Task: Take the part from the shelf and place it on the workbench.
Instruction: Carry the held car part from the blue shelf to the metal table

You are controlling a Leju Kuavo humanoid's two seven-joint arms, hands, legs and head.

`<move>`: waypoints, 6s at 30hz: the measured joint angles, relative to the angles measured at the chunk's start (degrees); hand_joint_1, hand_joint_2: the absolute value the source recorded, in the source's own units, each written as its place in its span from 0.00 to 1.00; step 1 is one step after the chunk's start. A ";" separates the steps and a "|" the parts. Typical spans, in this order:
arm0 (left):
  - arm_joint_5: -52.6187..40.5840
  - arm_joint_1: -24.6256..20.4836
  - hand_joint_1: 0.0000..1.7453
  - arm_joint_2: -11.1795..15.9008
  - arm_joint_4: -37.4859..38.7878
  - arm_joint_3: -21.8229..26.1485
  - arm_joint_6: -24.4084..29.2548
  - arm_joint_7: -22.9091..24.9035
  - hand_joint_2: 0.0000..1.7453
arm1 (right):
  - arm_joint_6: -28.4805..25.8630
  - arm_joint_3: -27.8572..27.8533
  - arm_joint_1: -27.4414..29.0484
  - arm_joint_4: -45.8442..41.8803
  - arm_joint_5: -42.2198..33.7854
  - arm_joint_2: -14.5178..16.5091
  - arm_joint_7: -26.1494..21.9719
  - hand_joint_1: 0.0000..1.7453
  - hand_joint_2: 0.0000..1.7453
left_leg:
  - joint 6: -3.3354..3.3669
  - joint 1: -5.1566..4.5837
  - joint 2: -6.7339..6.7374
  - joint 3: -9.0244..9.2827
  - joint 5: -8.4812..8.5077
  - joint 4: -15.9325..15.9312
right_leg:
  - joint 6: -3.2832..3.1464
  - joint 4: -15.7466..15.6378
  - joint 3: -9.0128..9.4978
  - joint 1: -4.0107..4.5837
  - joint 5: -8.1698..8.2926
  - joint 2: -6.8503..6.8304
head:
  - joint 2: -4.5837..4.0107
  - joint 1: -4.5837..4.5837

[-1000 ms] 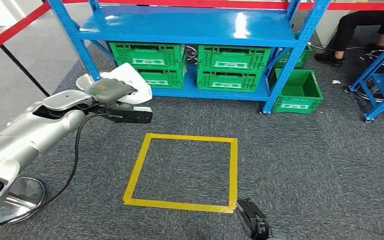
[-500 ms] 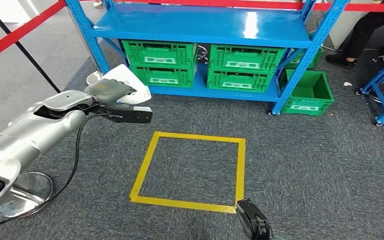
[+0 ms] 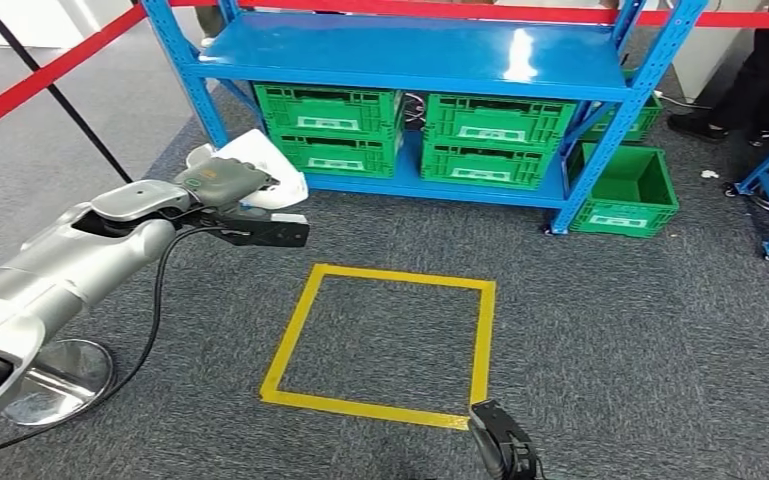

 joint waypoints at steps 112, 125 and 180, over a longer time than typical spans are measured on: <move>-0.05 -1.26 1.00 -0.17 -0.87 -1.42 -0.93 -0.93 1.00 | -0.51 -0.31 -0.12 0.00 1.12 -0.05 0.48 0.00 0.00 | -0.01 -2.21 4.25 -3.74 -1.14 4.46 | -3.94 -6.62 3.19 2.51 1.87 -2.79 | -0.01 -0.56; 1.89 -4.36 1.00 -1.38 -9.95 -4.51 -6.58 -4.98 1.00 | -0.31 -0.31 -0.24 0.00 2.15 -0.04 0.45 0.00 0.00 | 1.60 -2.30 0.52 -3.42 -1.10 4.36 | -3.08 -4.20 1.84 1.95 1.86 -0.11 | -0.01 -0.16; 13.33 -8.59 1.00 -4.20 -22.71 -17.82 -11.03 1.54 1.00 | 0.01 -1.99 -1.11 -0.17 6.45 0.42 1.67 0.00 0.00 | 2.38 -2.35 2.97 -2.90 -1.43 3.99 | -2.29 6.83 -3.69 2.05 -4.36 -1.18 | -0.01 -0.15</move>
